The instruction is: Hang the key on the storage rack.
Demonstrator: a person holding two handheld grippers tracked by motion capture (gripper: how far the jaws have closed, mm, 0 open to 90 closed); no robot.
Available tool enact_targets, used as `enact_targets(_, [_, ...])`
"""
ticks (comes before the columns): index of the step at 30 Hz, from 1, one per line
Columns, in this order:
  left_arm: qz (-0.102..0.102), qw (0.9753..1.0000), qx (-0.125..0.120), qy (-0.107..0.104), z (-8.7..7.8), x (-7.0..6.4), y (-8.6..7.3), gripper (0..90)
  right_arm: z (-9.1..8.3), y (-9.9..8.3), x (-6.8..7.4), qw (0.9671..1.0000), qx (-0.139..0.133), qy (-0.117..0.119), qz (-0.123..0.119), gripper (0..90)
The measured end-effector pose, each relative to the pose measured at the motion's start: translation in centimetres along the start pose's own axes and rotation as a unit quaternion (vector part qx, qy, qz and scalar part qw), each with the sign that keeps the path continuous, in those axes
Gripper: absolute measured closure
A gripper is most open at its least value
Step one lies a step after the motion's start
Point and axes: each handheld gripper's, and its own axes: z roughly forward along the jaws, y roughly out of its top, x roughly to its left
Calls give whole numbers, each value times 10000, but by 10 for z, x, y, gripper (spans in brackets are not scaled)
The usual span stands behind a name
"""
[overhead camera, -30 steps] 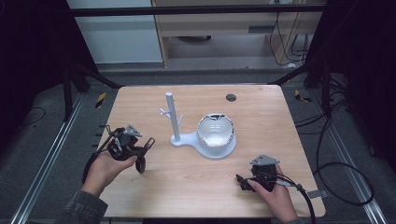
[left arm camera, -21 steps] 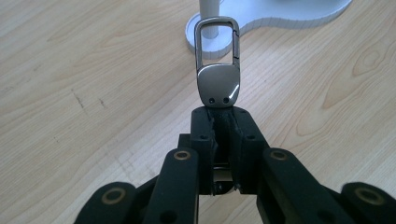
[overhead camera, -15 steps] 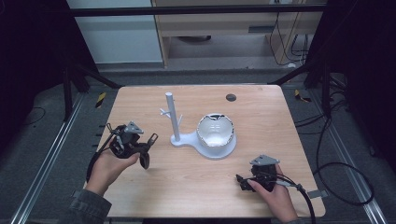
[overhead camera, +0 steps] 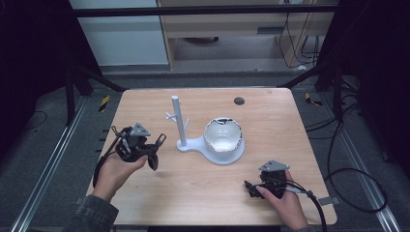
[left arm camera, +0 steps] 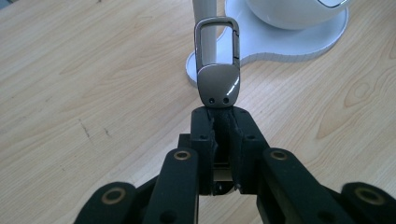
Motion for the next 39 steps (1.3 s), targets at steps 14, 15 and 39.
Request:
enact_targets(14, [6,9997,-226,38,-3,-1,3,806,0,0,0,10000,2,-20,18,4])
enact_targets(15, [-19,9997,-225,61,-3,-1,3,806,0,0,0,10000,2,-19,19,4])
enact_targets(39, [-57,9973,-670,286,-5,-3,14,806,0,0,0,10000,2,-15,15,4])
